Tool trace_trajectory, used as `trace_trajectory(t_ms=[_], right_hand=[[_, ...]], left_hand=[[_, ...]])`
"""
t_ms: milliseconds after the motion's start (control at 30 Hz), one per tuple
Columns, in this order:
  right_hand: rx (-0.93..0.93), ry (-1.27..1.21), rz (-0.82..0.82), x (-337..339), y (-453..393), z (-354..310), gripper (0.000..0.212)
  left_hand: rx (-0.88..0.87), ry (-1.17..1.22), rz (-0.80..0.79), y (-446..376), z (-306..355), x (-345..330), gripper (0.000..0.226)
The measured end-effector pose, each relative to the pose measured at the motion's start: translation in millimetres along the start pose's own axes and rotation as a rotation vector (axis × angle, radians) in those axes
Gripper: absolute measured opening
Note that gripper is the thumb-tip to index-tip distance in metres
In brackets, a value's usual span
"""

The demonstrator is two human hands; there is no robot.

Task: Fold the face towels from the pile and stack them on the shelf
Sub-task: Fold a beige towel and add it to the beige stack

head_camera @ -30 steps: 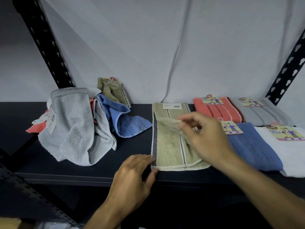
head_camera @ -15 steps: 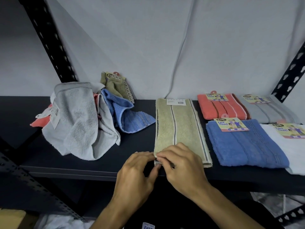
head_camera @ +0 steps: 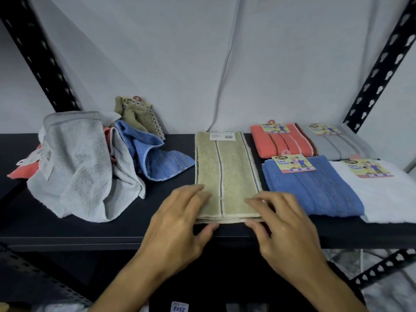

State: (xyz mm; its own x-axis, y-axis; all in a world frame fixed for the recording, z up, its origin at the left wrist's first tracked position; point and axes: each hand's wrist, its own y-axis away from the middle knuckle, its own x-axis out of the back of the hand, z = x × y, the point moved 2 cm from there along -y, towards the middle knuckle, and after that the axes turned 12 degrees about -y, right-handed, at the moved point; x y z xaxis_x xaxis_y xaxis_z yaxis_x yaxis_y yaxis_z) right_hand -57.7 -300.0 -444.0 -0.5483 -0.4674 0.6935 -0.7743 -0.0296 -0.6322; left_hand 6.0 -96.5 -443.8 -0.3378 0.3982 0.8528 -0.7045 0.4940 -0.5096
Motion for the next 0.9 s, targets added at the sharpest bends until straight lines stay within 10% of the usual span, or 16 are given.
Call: trace_trajectory(t_ms=[233,667,900], right_hand=[[-0.296,0.057,-0.069,6.6,1.3,17.1,0.024],[-0.272,0.071,0.107,7.0,-4.9,3.7,0.013],[-0.11,0.45,-0.184,-4.7,-2.1,-6.4,0.031]], left_hand=[[-0.399,-0.106,-0.248,-59.3,38.6,-9.8,0.041],[-0.114,-0.018,-0.359,-77.5,41.4,-11.1,0.026],[-0.115,-0.077,-0.379,-77.1,47.0,-12.0,0.029]])
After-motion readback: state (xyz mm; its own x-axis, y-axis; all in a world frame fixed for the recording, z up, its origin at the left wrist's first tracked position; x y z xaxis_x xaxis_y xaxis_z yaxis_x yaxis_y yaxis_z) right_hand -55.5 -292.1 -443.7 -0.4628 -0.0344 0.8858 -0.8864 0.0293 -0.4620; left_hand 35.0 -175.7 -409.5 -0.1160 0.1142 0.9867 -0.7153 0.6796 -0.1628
